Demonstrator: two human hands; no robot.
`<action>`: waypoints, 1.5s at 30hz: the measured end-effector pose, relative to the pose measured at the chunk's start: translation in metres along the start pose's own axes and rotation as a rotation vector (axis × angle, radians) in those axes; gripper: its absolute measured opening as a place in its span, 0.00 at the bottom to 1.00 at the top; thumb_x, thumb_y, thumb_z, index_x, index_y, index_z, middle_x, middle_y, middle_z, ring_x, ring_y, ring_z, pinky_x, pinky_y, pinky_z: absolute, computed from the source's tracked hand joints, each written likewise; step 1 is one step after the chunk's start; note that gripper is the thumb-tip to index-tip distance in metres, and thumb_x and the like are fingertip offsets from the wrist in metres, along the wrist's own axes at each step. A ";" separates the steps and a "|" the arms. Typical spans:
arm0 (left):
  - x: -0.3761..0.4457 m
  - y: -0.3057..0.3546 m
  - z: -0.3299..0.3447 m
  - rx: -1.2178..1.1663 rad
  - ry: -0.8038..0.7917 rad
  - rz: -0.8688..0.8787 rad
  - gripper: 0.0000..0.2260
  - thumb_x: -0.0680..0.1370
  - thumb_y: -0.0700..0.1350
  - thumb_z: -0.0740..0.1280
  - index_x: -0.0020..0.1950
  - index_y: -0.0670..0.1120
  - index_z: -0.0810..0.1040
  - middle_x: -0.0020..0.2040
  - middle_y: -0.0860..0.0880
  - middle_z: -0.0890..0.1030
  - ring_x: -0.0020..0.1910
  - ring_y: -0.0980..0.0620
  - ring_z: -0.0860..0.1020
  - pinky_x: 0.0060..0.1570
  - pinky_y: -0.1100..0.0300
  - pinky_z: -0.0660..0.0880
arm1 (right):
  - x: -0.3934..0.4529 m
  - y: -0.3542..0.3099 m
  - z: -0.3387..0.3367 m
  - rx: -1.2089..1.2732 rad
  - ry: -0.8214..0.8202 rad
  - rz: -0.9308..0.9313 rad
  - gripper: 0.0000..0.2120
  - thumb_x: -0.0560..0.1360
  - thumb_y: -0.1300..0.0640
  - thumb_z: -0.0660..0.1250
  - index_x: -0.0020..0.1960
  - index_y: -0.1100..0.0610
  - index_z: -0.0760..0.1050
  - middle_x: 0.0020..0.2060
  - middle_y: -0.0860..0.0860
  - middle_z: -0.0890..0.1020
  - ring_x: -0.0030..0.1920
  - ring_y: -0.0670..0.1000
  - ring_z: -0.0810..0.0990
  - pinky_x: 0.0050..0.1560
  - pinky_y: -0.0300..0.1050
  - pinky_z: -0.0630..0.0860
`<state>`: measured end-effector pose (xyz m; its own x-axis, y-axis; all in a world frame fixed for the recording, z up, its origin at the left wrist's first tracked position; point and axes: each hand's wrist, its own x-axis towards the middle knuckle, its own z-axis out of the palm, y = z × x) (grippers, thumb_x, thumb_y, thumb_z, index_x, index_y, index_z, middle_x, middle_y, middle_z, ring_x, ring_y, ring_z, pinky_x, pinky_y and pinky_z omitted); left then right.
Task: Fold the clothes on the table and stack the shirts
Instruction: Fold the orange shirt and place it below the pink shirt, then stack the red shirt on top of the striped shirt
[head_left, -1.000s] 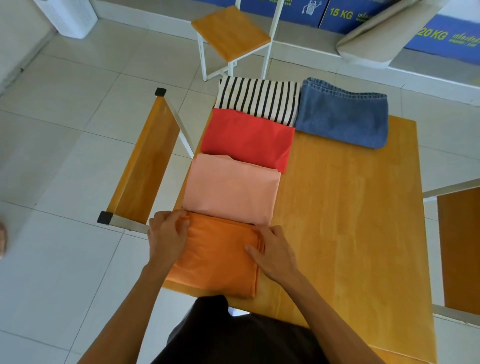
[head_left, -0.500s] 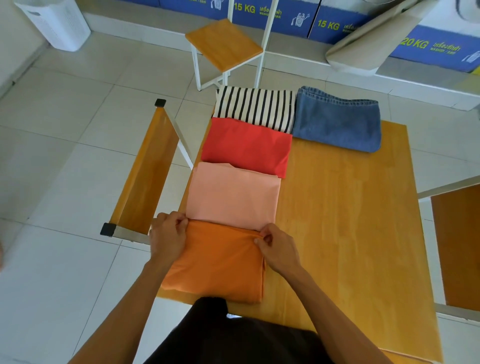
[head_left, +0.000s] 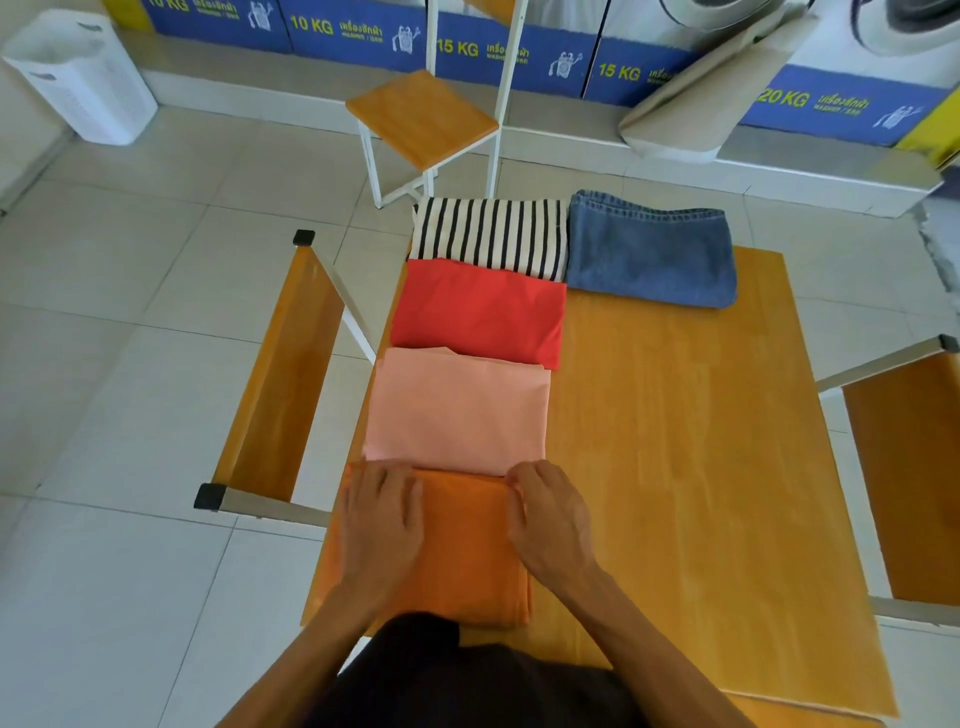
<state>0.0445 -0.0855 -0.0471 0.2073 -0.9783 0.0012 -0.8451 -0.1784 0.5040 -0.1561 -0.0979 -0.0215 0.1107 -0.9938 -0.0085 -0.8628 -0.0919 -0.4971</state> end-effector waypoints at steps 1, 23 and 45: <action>-0.009 0.003 0.007 -0.012 -0.005 0.047 0.09 0.77 0.49 0.64 0.55 0.48 0.77 0.54 0.44 0.80 0.51 0.43 0.80 0.55 0.42 0.75 | -0.003 -0.005 0.006 0.002 -0.010 -0.050 0.04 0.73 0.60 0.66 0.47 0.56 0.78 0.44 0.51 0.80 0.42 0.54 0.78 0.39 0.49 0.76; 0.011 -0.022 0.019 0.034 -0.111 -0.093 0.21 0.79 0.56 0.49 0.59 0.46 0.74 0.64 0.42 0.75 0.65 0.38 0.72 0.67 0.39 0.67 | -0.007 0.013 0.028 0.174 -0.091 0.126 0.08 0.77 0.58 0.66 0.50 0.48 0.82 0.54 0.43 0.79 0.54 0.51 0.72 0.57 0.47 0.71; 0.055 -0.012 -0.016 -0.374 -0.064 -0.200 0.04 0.80 0.51 0.63 0.51 0.52 0.75 0.49 0.55 0.78 0.47 0.55 0.76 0.50 0.61 0.73 | 0.017 0.016 -0.007 0.259 -0.097 0.300 0.11 0.78 0.63 0.64 0.55 0.55 0.82 0.53 0.51 0.84 0.53 0.50 0.79 0.54 0.42 0.75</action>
<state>0.0738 -0.1360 -0.0392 0.3080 -0.9349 -0.1760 -0.5522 -0.3264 0.7672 -0.1712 -0.1164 -0.0234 -0.0706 -0.9626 -0.2616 -0.7126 0.2322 -0.6621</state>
